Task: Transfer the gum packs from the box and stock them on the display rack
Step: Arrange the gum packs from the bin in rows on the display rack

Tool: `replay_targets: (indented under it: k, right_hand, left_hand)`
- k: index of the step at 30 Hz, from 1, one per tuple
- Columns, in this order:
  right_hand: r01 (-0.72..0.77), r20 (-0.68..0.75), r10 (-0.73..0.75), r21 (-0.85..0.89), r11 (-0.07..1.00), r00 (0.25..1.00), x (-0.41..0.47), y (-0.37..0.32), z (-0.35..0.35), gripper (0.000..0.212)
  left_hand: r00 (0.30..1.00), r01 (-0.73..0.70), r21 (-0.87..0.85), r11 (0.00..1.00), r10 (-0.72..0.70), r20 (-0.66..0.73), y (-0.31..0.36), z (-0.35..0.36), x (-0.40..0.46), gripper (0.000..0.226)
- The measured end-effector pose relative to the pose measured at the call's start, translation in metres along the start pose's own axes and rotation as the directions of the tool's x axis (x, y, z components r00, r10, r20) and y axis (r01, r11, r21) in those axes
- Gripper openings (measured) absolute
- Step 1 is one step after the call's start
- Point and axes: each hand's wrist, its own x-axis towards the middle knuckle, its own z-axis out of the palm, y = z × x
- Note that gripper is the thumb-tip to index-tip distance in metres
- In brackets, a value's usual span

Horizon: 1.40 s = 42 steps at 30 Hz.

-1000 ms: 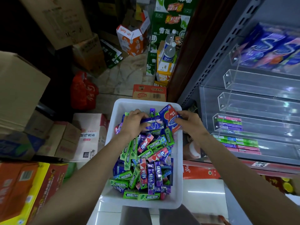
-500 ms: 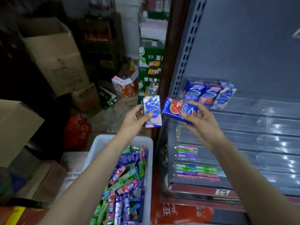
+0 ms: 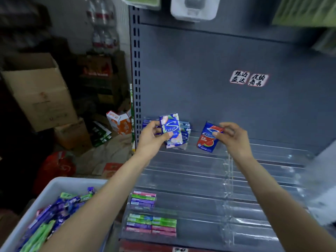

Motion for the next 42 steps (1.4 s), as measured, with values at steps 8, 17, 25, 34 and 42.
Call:
replay_targets:
  k: [8,17,25,34,42]
  right_hand:
    - [0.048,0.066,-0.033,-0.253,0.966,0.997,0.050,0.027,0.010,0.033]
    - [0.262,0.058,-0.271,-0.505,0.822,0.961,0.049,0.049,0.030,0.032]
    - [0.185,-0.025,-0.218,-0.437,0.880,0.976,0.047,0.061,0.039,0.032]
    - [0.128,0.077,-0.105,-0.413,0.902,0.991,0.045,0.053,0.015,0.031]
    - [0.114,0.280,-0.123,0.047,0.992,0.952,0.036,0.021,-0.003,0.020]
  left_hand:
    - [0.999,0.024,0.058,0.998,-0.021,-0.042,0.003,0.009,0.013,0.030]
    - [1.000,-0.013,0.141,0.990,0.011,0.010,0.005,0.014,0.007,0.031]
    - [0.999,0.002,0.142,0.990,-0.007,0.033,0.007,0.029,0.001,0.031]
    - [0.995,0.005,0.114,0.993,-0.016,0.099,0.007,0.060,0.005,0.030]
    - [0.984,-0.122,0.312,0.942,0.073,0.164,0.009,0.086,0.011,0.034]
